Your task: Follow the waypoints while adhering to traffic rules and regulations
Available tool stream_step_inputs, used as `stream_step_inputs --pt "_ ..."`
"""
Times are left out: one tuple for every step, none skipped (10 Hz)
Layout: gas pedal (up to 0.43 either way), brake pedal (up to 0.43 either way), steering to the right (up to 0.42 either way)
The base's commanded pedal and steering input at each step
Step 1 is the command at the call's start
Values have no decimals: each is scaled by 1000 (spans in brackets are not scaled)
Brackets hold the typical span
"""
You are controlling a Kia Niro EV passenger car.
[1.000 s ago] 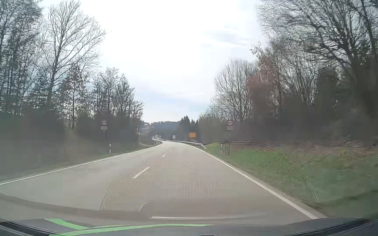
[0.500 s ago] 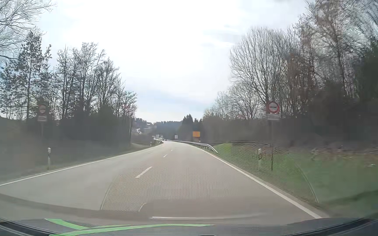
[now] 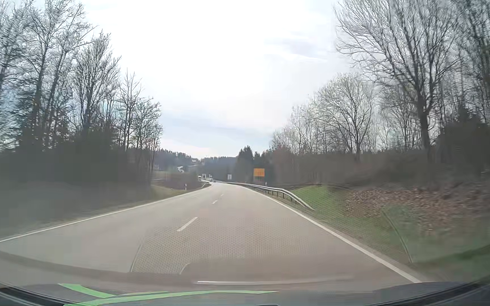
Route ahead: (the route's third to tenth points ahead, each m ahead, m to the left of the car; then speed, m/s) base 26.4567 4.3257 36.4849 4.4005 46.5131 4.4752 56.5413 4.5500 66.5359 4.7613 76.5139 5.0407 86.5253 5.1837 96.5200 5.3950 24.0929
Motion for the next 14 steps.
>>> stream_step_inputs --pt "87 0 0" --pt "87 0 0" --pt "87 0 0" --pt "87 0 0" --pt "87 0 -1" --pt "67 0 -1" --pt "20 0 -1" --pt "0 0 -1" --pt "0 0 -1" --pt "0 0 -1" --pt "0 0 -1" --pt "0 0 -1" --pt "0 0 -2" --pt "0 0 -2"
